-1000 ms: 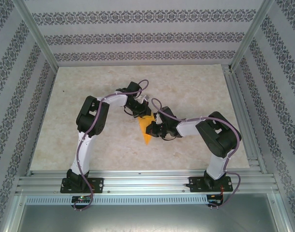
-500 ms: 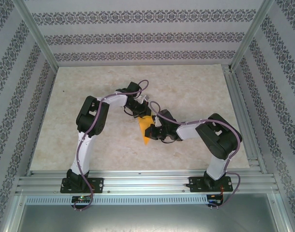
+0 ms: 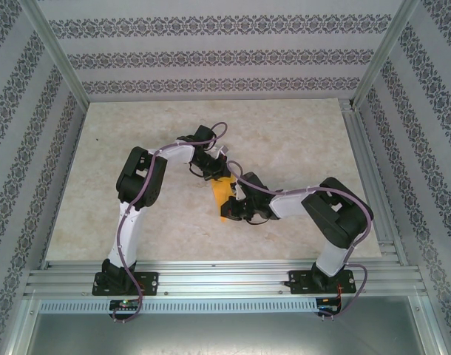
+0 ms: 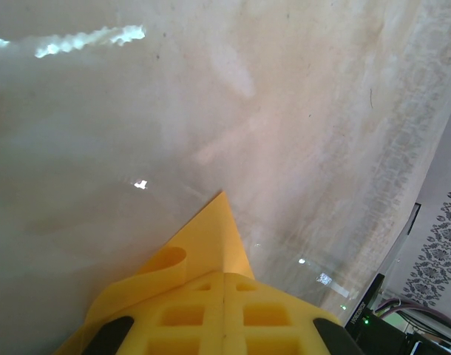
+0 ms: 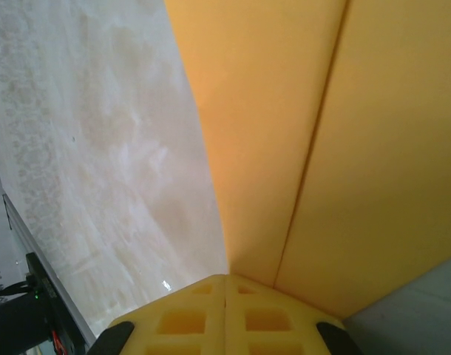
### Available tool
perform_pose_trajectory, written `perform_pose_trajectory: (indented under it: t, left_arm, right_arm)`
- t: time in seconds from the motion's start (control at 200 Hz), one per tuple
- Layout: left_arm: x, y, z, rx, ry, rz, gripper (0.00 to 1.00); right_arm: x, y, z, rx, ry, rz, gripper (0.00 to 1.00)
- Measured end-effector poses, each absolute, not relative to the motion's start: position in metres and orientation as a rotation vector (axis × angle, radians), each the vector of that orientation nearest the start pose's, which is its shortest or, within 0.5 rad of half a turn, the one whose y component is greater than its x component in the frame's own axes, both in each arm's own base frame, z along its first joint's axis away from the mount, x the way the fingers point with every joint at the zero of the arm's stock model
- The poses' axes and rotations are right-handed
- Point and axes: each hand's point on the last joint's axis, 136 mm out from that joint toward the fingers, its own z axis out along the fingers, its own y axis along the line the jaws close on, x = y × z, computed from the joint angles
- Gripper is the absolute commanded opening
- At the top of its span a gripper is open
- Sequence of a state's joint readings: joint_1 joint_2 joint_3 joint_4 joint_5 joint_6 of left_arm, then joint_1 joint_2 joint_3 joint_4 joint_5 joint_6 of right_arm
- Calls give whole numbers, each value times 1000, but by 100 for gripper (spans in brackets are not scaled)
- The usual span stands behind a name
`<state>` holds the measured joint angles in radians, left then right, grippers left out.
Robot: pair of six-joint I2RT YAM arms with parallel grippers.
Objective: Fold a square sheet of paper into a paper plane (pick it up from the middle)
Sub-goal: Fourth fold the wing at the center of the table.
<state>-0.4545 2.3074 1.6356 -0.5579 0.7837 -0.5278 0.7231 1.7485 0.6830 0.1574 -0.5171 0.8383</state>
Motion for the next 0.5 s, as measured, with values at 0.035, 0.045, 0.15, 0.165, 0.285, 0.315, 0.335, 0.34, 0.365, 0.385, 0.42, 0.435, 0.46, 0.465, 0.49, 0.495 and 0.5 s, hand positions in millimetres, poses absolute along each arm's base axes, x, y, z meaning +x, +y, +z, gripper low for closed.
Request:
perform_pose_trajectory:
  t: [0.035,0.045,0.15,0.165,0.285,0.315,0.335,0.34,0.365,0.385,0.42,0.435,0.46,0.465,0.49,0.495,0.5]
  left_arm:
    - [389,-325,19,101,2941,-1308,0]
    - [389,-325,19,101,2941,-1308,0]
    - [389,-325,19,101,2941,-1308,0]
    - [389,-325,19,101,2941,-1308,0]
    - [389,-325,19,101,2941,-1308,0]
    - [389,-325,19,102,2940,-1309,0]
    - [389,-325,19,102,2940,-1309,0]
    - [389,-325,19,102,2940,-1309,0]
    - [389,-325,19,102,2940,-1309,0]
    - [389,-325,19,102,2940,-1309,0]
    - [389,-325,19,102,2940,-1309,0]
    - [389,-325,19,102,2940,-1309,0]
    - [389,-325,19,102,2940,-1309,0]
    - [389,-325,19,102,2940,-1309,0]
    - [389,-325,19,102,2939,-1309,0]
    - [389,-325,20,102,2939,-1309,0]
    - [389,-325,20,102,2939,-1309,0]
  right_arm:
    - [223,312,12,-96,2791,1196,0]
    - [223,312,12,-95,2791,1197,0]
    - [218,312,12,-103,2800,1197,0]
    - [217,312,12,-104,2800,1197,0]
    - [209,311,11,-116,2825,1197,0]
    - [205,311,11,-121,2838,1198,0]
    - [203,311,12,-124,2844,1199,0]
    - [203,311,11,-125,2845,1199,0]
    - [200,311,12,-130,2851,1200,0]
    - [198,311,12,-133,2859,1204,0]
    - [193,309,12,-135,2873,1206,0]
    - [192,309,13,-135,2879,1208,0]
    - [188,307,13,-136,2892,1206,0]
    - [188,307,13,-136,2894,1205,0]
    - [185,304,14,-130,2905,1202,0]
    - [185,304,15,-129,2906,1202,0]
    - [184,304,15,-128,2908,1202,0]
